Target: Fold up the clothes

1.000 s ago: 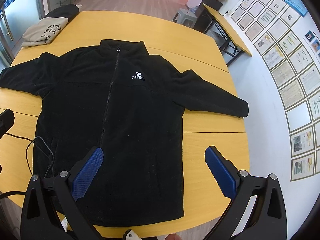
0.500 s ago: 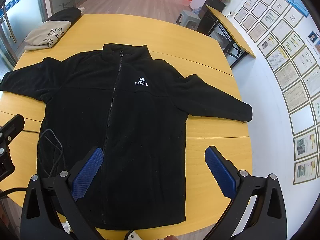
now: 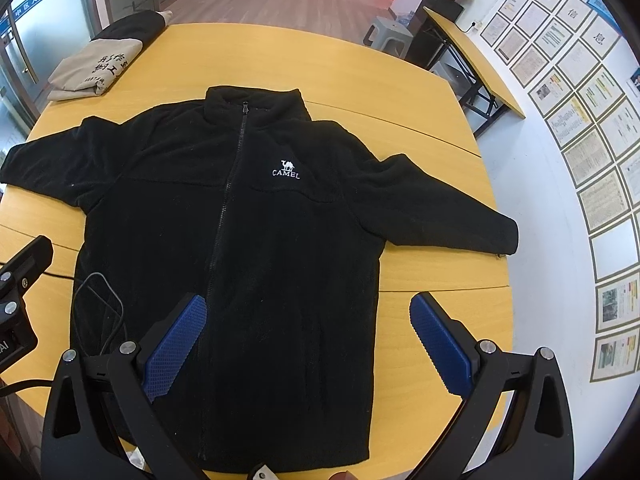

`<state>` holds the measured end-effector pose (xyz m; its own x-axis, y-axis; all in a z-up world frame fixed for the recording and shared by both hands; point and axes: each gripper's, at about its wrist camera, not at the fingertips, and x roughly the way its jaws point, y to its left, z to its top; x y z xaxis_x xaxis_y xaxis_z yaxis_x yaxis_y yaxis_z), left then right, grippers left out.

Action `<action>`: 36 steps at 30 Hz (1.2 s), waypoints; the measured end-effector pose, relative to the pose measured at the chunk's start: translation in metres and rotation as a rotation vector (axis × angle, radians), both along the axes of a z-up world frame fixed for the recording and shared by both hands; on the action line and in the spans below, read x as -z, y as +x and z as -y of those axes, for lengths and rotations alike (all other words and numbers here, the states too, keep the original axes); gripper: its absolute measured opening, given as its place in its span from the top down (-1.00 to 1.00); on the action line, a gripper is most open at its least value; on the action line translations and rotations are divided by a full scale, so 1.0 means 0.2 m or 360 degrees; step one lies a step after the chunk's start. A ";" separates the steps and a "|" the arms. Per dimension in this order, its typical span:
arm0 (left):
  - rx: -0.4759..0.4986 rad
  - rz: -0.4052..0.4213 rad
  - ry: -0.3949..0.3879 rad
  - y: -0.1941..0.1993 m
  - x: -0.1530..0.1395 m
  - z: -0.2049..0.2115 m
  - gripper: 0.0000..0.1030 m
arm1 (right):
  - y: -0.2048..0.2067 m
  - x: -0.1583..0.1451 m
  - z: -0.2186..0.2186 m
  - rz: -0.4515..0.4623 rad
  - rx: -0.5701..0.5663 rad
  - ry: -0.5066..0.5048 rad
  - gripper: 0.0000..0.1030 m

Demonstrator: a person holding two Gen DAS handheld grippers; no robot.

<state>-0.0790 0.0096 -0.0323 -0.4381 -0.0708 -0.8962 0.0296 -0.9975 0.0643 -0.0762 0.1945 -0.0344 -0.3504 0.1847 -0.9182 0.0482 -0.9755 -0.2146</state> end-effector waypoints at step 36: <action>0.0143 0.0032 0.0135 -0.54 0.40 -0.60 -1.00 | -0.40 0.28 -0.68 -0.0099 -0.0015 -0.0259 -0.99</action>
<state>-0.1874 0.1301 -0.1114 -0.4209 0.0440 -0.9060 -0.0603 -0.9980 -0.0205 -0.1569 0.3310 -0.0907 -0.4084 0.0319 -0.9123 0.0491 -0.9972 -0.0569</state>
